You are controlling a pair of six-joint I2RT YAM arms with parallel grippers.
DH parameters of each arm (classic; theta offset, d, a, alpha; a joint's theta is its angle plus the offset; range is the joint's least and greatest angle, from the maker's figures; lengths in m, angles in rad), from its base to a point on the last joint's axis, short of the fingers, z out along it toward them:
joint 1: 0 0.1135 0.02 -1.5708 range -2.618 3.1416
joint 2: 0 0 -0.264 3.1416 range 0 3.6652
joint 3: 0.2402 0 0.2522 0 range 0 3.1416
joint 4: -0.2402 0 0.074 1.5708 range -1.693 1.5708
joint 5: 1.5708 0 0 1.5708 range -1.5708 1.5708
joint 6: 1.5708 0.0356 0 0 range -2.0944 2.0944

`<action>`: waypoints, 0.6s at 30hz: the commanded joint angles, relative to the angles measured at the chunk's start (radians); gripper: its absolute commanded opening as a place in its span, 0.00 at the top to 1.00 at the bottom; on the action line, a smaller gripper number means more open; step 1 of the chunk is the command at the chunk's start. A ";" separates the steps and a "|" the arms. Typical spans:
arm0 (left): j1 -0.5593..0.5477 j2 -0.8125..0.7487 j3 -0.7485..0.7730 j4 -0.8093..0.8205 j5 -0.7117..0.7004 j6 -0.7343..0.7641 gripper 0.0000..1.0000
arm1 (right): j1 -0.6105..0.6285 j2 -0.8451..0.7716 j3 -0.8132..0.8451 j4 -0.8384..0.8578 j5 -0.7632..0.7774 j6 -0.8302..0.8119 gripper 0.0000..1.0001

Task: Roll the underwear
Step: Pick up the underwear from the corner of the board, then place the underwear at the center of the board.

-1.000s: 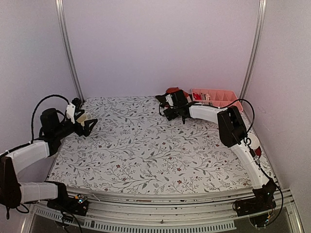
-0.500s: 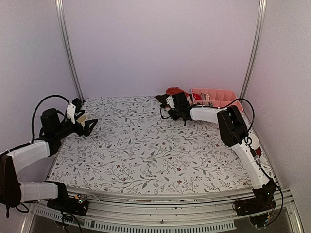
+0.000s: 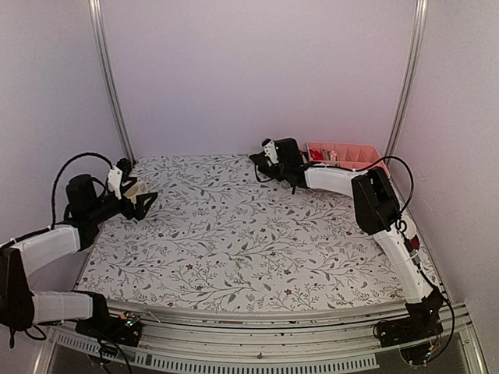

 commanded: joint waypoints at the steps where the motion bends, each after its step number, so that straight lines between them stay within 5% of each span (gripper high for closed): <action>1: -0.007 -0.005 -0.006 0.010 0.012 0.010 0.02 | 0.047 -0.168 0.022 0.212 0.129 -0.038 0.99; 13: -0.006 -0.009 -0.007 0.007 0.016 0.010 0.01 | 0.118 -0.229 0.056 0.416 0.312 -0.164 0.99; 18: -0.007 -0.004 -0.007 0.004 0.032 0.029 0.01 | 0.197 -0.396 -0.088 0.350 0.076 -0.149 0.99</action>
